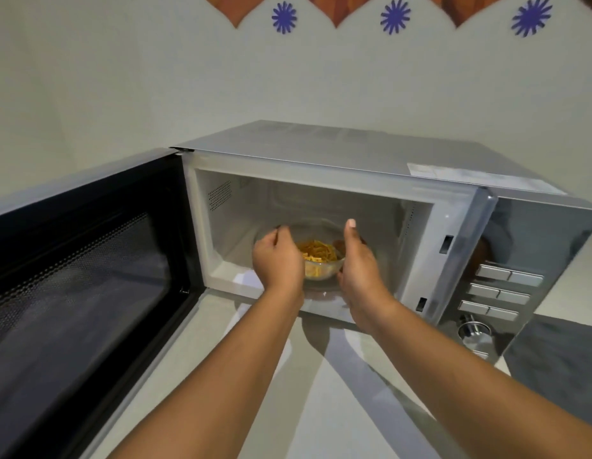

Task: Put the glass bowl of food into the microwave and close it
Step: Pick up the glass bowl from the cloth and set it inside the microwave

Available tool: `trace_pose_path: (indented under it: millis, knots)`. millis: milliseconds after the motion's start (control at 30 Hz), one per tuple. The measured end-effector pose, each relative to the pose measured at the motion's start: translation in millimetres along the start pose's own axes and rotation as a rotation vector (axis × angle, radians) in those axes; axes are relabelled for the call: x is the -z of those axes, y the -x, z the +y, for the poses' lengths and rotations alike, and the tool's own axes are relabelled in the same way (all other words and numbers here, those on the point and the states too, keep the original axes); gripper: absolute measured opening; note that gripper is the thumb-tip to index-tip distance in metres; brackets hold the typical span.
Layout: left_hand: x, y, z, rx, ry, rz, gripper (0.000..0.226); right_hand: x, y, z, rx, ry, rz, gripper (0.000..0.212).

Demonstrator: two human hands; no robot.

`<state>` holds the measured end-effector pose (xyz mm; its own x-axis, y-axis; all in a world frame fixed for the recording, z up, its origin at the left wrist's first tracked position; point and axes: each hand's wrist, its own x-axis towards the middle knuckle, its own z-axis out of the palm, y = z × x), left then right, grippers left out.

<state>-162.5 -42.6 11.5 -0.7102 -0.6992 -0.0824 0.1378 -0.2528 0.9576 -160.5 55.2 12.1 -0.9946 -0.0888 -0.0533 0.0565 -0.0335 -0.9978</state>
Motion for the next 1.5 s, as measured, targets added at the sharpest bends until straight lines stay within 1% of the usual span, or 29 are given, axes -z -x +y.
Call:
trace_pose_path:
  millis: [33, 67, 100, 167, 267, 300, 333, 400, 433, 467, 533, 600, 633, 667, 733, 767, 800, 867, 933, 1033, 1133, 1233, 1267, 1300, 1367, 1433, 1500]
  knots:
    - [-6, -7, 0, -0.015, -0.016, 0.006, 0.029, -1, -12, 0, -0.011, -0.002, 0.002, 0.062]
    - [-10, -12, 1, -0.026, -0.029, 0.01, 0.03, 0, -23, 0, -0.022, -0.008, 0.023, 0.055]
    - [-15, -18, 0, -0.034, -0.04, 0.014, 0.028, -2, -32, -1, -0.045, -0.008, 0.053, 0.055]
    - [-23, -32, -4, -0.038, -0.057, 0.028, 0.023, -10, -50, -5, -0.073, 0.001, 0.104, 0.069]
    - [-32, -52, -13, -0.047, -0.114, 0.043, 0.028, -22, -79, -4, -0.053, -0.007, 0.196, 0.105]
    - [-34, -56, -15, -0.055, -0.151, 0.045, 0.028, -24, -87, -2, -0.054, -0.01, 0.216, 0.11]
    - [-36, -60, -16, -0.068, -0.183, 0.048, 0.026, -26, -93, -2, -0.051, -0.012, 0.224, 0.107]
    - [-39, -67, -18, -0.089, -0.236, 0.05, 0.024, -28, -97, -5, -0.03, -0.028, 0.236, 0.09]
    - [-40, -70, -18, -0.097, -0.264, 0.051, 0.025, -28, -99, -6, -0.033, -0.025, 0.237, 0.087]
    - [-41, -74, -19, -0.108, -0.289, 0.047, 0.026, -28, -100, -4, -0.039, -0.021, 0.235, 0.09]
    - [-44, -80, -21, -0.134, -0.31, 0.036, 0.027, -30, -104, -1, -0.03, -0.006, 0.215, 0.103]
    - [-45, -85, -22, -0.159, -0.311, 0.047, 0.026, -29, -110, 2, 0.009, 0.025, 0.19, 0.105]
    - [-46, -87, -22, -0.17, -0.316, 0.046, 0.025, -29, -112, 3, -0.008, 0.008, 0.187, 0.104]
    - [-47, -90, -23, -0.181, -0.331, 0.035, 0.025, -29, -115, 5, -0.006, 0.001, 0.203, 0.098]
    - [-50, -94, -24, -0.202, -0.359, 0.005, 0.027, -27, -116, 4, 0.092, -0.009, 0.196, 0.071]
    - [-52, -96, -24, -0.213, -0.365, -0.005, 0.03, -26, -119, 5, 0.134, 0.005, 0.2, 0.064]
    - [-54, -98, -25, -0.223, -0.368, -0.013, 0.034, -25, -121, 6, 0.146, 0.006, 0.206, 0.062]
    - [-56, -101, -28, -0.231, -0.375, -0.025, 0.04, -24, -126, 7, 0.07, -0.076, 0.209, 0.063]
    - [-58, -104, -31, -0.235, -0.38, -0.027, 0.039, -24, -132, 9, 0.019, -0.134, 0.224, 0.063]
    - [-59, -107, -36, -0.235, -0.371, -0.031, 0.043, -24, -134, 12, 0.008, -0.112, 0.212, 0.081]
    - [-60, -107, -36, -0.239, -0.375, -0.031, 0.046, -25, -138, 14, -0.027, -0.12, 0.253, 0.088]
    - [-61, -108, -36, -0.245, -0.372, -0.039, 0.042, -26, -141, 15, -0.048, -0.137, 0.267, 0.099]
    - [-61, -108, -37, -0.242, -0.374, -0.046, 0.039, -25, -141, 15, -0.047, -0.143, 0.265, 0.098]
    - [-61, -109, -37, -0.239, -0.377, -0.053, 0.038, -24, -141, 15, -0.046, -0.156, 0.262, 0.092]
    - [-60, -110, -38, -0.233, -0.373, -0.065, 0.042, -20, -141, 14, -0.038, -0.173, 0.245, 0.078]
    - [-58, -111, -38, -0.225, -0.377, -0.072, 0.048, -17, -144, 16, -0.022, -0.176, 0.232, 0.072]
    - [-55, -109, -37, -0.214, -0.388, -0.073, 0.048, -16, -141, 15, -0.009, -0.143, 0.227, 0.067]
